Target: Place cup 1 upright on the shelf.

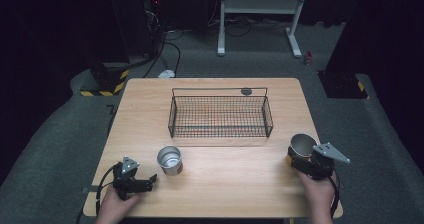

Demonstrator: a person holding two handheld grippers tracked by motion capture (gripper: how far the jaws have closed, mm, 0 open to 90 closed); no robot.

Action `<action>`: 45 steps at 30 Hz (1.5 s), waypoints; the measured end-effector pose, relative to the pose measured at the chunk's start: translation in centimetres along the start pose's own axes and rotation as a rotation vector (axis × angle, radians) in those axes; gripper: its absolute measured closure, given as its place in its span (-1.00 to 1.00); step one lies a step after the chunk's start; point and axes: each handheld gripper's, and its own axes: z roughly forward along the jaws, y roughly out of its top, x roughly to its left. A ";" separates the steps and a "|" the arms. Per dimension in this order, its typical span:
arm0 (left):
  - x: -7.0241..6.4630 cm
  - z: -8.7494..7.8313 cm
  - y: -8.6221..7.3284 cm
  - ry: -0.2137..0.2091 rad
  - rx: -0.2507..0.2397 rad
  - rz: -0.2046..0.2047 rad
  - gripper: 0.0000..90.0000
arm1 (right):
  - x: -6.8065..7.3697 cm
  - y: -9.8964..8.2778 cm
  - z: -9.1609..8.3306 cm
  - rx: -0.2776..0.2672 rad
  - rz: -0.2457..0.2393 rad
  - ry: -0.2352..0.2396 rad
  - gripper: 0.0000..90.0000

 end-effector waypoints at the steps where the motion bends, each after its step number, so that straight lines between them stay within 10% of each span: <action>1: 0.0 0.0 0.0 0.000 0.000 0.000 -0.98 | 0.0 0.0 0.0 -0.001 -0.003 0.001 -0.70; 22: 0.0 0.0 0.0 0.000 0.000 0.000 -0.98 | 2.0 0.8 -0.2 -0.013 -0.041 0.032 -0.70; 45: 0.0 0.0 0.0 0.000 0.000 0.000 -0.98 | 7.3 1.8 0.2 -0.046 -0.117 0.151 -0.70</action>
